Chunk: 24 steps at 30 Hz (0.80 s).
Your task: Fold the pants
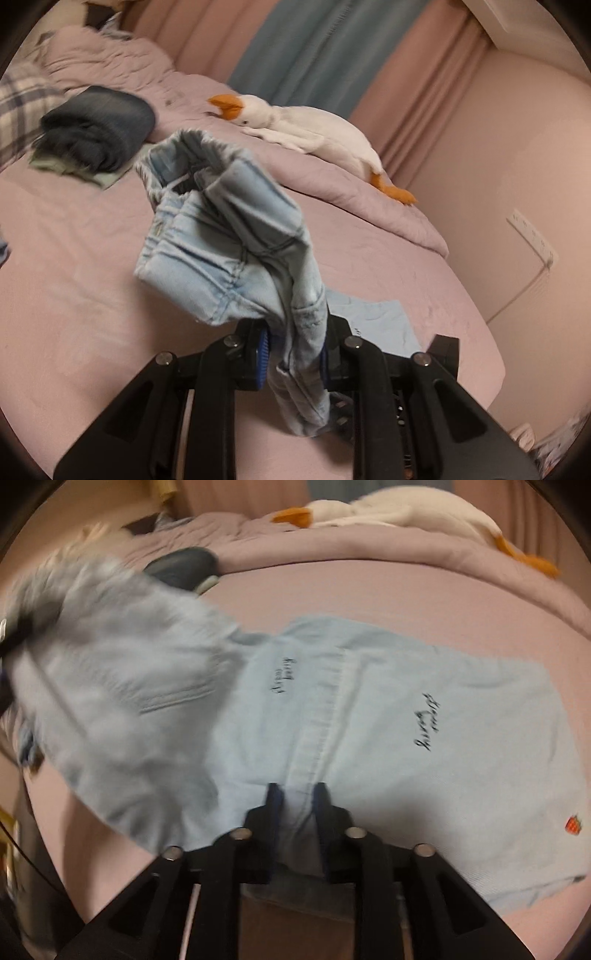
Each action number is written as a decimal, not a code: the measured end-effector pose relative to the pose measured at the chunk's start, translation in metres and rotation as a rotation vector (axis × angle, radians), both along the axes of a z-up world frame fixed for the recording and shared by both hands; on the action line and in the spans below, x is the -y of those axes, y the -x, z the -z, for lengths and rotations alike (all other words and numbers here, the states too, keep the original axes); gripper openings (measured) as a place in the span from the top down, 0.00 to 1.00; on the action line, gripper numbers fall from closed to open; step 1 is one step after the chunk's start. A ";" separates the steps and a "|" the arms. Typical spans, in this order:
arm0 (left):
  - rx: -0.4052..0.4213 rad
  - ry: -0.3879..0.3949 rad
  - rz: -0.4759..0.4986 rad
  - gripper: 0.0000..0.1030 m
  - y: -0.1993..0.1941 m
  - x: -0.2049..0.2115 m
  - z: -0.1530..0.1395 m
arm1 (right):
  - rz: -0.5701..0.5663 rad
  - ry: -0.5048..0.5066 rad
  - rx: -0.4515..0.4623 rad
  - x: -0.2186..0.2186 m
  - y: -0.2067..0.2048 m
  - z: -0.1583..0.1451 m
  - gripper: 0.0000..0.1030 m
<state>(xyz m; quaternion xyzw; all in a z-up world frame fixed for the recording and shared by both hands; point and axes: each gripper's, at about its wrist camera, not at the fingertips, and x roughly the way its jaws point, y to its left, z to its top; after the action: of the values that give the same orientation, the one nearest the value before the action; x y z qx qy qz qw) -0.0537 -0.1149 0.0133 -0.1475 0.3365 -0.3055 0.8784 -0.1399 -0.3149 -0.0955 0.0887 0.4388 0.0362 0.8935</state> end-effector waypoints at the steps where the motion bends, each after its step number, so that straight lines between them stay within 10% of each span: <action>1: 0.001 -0.007 0.028 0.81 0.000 0.009 -0.002 | -0.021 -0.032 0.004 0.002 -0.001 -0.001 0.60; 6: 0.033 -0.060 0.163 0.81 0.008 0.057 -0.007 | 0.091 -0.386 0.075 0.065 0.013 -0.006 0.60; 16: -0.082 -0.306 0.444 0.72 0.016 0.167 0.066 | 0.421 -1.449 0.281 0.193 0.058 0.071 0.51; 18: -0.090 -0.352 0.478 0.57 0.021 0.176 0.076 | 0.448 -1.515 0.258 0.190 0.060 0.083 0.51; 20: -0.072 -0.367 0.493 0.12 0.027 0.175 0.078 | 0.463 -1.515 0.236 0.183 0.055 0.085 0.51; 24: -0.056 -0.333 0.482 0.06 0.030 0.152 0.073 | 0.480 -1.513 0.204 0.173 0.040 0.073 0.46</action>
<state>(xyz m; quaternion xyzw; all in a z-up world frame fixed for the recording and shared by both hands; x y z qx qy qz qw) -0.0835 -0.2665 -0.0597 0.0744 0.4316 -0.4418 0.7830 -0.1797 -0.4882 -0.1684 0.7589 0.1804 0.1384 0.6102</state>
